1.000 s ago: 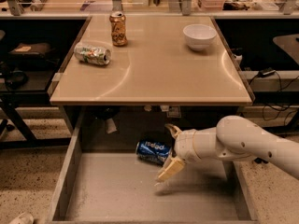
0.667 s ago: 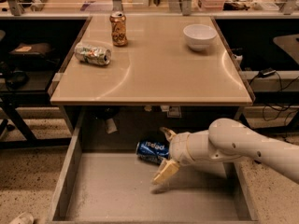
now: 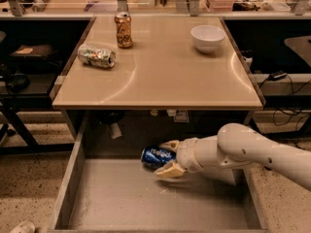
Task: Pick pepsi can from top drawer and place on counter
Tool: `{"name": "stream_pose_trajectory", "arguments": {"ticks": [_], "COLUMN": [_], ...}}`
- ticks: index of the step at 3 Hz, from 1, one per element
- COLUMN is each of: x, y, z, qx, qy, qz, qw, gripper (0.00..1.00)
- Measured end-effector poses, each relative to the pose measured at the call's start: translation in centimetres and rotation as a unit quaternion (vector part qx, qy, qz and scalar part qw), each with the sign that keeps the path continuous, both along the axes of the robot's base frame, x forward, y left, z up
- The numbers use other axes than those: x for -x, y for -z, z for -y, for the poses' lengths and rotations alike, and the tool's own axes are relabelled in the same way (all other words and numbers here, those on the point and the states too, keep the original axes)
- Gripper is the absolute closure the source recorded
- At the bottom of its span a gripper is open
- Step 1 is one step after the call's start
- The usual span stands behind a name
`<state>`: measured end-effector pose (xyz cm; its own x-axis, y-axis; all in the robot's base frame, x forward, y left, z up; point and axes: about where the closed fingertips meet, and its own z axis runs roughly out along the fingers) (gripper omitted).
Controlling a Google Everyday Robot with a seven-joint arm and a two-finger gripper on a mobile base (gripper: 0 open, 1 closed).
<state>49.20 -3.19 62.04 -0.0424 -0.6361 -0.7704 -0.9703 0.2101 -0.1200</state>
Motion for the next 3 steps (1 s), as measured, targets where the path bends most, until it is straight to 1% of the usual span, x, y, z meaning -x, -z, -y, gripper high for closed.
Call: {"name": "stream_pose_trajectory", "arguments": {"ticks": [2,3], "x": [0.02,0.51], "y": [0.00,0.08], "z": [0.00,0.16], "qx": [0.000,-0.001], "qy": [0.000,0.000], "qz": [0.000,-0.011], "qw": [1.0000,0.9999], "gripper": [0.90,1.00]}}
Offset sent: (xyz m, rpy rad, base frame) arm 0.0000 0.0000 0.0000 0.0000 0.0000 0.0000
